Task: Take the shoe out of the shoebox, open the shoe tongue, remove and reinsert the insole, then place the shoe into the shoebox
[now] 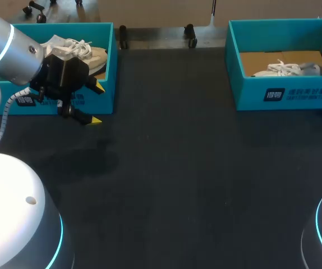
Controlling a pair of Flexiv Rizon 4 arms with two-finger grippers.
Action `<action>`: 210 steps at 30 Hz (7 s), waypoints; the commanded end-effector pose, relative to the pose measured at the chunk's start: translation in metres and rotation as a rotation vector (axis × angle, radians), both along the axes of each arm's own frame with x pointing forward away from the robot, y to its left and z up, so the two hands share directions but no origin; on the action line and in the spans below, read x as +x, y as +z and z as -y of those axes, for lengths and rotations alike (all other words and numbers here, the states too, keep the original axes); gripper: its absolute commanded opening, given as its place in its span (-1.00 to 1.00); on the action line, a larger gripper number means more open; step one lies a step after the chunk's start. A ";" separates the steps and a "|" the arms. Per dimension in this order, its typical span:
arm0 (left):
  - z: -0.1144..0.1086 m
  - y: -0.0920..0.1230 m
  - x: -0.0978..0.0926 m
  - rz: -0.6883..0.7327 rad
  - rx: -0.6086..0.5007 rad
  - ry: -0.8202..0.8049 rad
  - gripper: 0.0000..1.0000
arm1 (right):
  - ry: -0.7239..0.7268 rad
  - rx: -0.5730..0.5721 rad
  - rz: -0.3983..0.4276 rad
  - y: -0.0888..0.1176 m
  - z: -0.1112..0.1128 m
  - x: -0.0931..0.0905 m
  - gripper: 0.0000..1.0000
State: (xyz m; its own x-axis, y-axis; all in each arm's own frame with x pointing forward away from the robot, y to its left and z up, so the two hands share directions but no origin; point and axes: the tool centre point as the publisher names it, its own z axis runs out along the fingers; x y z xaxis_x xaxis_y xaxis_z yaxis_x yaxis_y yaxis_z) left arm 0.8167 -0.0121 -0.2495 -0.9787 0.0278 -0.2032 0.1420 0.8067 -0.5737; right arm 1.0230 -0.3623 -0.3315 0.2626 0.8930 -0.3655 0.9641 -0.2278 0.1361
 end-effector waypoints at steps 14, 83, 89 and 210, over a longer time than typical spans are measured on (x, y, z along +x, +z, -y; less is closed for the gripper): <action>0.000 0.000 -0.001 0.001 0.003 0.001 1.00 | 0.054 0.017 0.038 0.029 -0.013 -0.007 -0.07; 0.000 0.000 -0.001 0.001 0.003 0.001 1.00 | 0.222 0.242 0.059 0.130 -0.100 -0.097 1.00; 0.000 0.000 -0.001 0.001 0.003 0.001 1.00 | 0.226 0.246 0.021 0.124 -0.097 -0.116 1.00; -0.214 0.014 0.321 0.729 0.632 -1.239 1.00 | 0.300 0.318 -0.109 0.115 -0.084 -0.144 1.00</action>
State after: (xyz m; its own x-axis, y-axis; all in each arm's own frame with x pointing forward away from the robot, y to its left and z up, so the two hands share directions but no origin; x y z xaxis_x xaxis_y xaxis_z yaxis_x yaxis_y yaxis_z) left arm 1.1365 0.2031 -0.2368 0.0167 0.9670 -0.2543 0.9564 0.0587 0.2861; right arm 0.8798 -0.2780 -0.2158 -0.0499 0.9962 -0.0714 0.9988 0.0498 -0.0029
